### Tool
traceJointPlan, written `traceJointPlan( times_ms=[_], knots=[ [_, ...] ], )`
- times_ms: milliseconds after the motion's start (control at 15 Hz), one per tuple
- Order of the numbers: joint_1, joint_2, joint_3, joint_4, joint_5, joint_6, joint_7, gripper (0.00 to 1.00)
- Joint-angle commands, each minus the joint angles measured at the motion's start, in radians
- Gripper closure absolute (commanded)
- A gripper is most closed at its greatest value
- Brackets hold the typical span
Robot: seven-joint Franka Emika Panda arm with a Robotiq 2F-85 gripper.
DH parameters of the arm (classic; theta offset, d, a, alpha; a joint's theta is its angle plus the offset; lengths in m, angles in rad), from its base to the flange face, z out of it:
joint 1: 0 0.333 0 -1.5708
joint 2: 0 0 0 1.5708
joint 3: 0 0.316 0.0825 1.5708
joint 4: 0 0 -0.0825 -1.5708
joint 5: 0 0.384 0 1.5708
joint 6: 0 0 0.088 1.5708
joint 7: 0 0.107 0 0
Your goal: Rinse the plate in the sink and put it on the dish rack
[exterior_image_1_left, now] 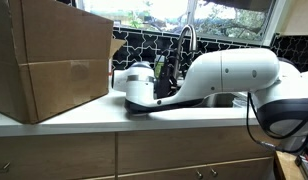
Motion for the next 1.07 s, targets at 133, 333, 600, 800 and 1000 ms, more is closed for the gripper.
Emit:
traceJointPlan(
  times_ms=[133,333,600,800,1000],
  knots=[
    [0.006,-0.012,-0.009,-0.009,0.003,-0.058,-0.002,0.98],
    [0.016,-0.028,-0.023,-0.027,-0.020,-0.103,-0.032,0.98],
    [0.036,-0.035,-0.045,-0.052,-0.068,-0.167,-0.117,0.98],
    [0.056,-0.038,-0.064,-0.078,-0.115,-0.209,-0.197,0.98],
    [0.078,-0.050,-0.076,-0.125,-0.153,-0.244,-0.256,0.98]
  ],
)
